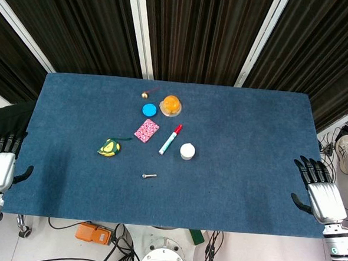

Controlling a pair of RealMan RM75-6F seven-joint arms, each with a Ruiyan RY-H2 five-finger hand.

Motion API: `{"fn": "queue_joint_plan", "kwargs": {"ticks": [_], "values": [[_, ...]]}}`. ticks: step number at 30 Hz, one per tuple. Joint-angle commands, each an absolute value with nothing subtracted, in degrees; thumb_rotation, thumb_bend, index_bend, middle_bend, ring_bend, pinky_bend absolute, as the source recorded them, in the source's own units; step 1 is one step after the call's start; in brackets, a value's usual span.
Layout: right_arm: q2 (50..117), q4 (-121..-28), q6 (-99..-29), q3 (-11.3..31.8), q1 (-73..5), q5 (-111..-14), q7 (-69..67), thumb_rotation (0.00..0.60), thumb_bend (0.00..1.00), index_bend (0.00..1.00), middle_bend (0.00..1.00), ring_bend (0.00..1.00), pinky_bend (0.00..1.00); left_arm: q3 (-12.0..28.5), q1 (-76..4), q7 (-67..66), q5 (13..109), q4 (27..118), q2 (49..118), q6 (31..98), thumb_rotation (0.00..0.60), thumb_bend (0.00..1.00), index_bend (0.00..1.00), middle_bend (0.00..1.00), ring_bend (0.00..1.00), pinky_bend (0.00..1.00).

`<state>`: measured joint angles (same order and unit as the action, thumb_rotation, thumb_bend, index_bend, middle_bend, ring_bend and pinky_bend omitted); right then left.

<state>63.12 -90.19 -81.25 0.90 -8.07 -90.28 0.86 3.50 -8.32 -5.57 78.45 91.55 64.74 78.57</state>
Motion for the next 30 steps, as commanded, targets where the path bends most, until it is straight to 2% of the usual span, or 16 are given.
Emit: {"fn": "queue_joint_plan", "kwargs": {"ticks": [1,8,15,24,30], "values": [[63.1,-90.3,-81.2,0.9,-8.1,-90.1,0.7,0.600,0.46,0.03,0.08,0.07,0.09,3.4,-8.4,-5.6,78.5,91.5,64.8,78.5,0.600,0.24,0.08,0.00,0.00,0.05],[62.9,-90.5,-81.0,1.0,-8.0,-89.8,0.4,0.600,0.46,0.03,0.08,0.07,0.09,2.9,-8.5,-6.0,79.6,92.2,65.5,78.6,0.600,0.24,0.08,0.00,0.00,0.05],[62.9,-90.7,-80.5,0.9,-8.2,-89.7,0.2,0.600,0.46,0.03,0.08,0.07,0.09,1.0,-9.3,-11.2,83.0,97.7,67.8,77.9,0.600,0.24,0.08,0.00,0.00,0.05],[62.6,-91.0,-79.9,0.8,-8.3,-89.4,-0.4,0.600,0.46,0.03,0.08,0.07,0.09,3.6,-14.4,-28.4,80.2,106.4,74.5,74.1,0.600,0.24,0.08,0.00,0.00,0.05],[62.5,-91.1,-79.4,0.8,-8.6,-89.3,-0.3,0.600,0.46,0.03,0.08,0.07,0.09,6.2,-18.6,-37.7,73.0,108.6,81.2,70.4,0.600,0.23,0.13,0.00,0.00,0.05]]}}
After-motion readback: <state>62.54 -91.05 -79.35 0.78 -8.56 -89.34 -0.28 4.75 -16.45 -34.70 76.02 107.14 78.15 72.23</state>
